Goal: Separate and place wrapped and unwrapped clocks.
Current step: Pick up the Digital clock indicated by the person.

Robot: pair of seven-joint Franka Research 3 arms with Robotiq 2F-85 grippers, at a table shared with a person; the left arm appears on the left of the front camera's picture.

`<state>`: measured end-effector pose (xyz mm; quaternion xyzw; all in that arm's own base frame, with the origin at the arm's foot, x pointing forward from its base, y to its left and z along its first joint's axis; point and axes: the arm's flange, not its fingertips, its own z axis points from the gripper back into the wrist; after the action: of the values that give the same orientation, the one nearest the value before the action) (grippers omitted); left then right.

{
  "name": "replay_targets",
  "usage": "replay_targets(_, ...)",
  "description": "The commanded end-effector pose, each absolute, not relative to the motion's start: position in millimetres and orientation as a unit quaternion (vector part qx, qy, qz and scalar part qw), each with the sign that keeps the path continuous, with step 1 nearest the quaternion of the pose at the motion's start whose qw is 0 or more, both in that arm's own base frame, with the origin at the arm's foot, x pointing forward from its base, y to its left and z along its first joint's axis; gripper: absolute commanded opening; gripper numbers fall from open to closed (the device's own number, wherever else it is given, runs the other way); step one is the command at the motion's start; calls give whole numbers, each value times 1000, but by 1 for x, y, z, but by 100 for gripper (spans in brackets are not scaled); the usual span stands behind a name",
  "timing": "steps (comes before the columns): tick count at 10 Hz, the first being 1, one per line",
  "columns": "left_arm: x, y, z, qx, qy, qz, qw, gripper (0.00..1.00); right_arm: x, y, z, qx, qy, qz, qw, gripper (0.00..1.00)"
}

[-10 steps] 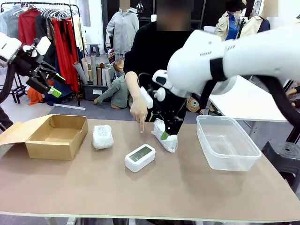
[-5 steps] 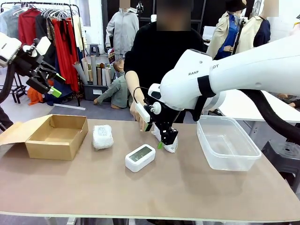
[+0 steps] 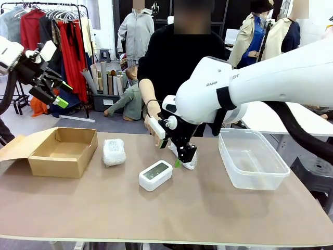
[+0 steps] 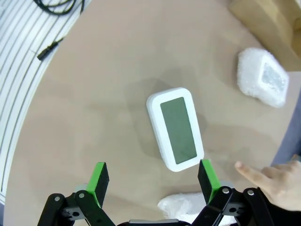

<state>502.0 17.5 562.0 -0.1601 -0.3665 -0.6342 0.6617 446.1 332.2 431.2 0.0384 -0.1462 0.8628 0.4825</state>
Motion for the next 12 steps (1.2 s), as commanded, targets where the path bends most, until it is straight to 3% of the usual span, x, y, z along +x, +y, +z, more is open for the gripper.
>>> replay_targets(1,502,18,562,-161,-368,-633,662,100,478,351,417,40,-114,877,466,100)
replay_targets(4,502,18,562,-161,-368,-633,662,100,496,375,381,50,-74,890,447,100)
replay_targets(12,502,18,562,-161,-368,-633,662,100,504,396,337,5,-68,895,441,100)
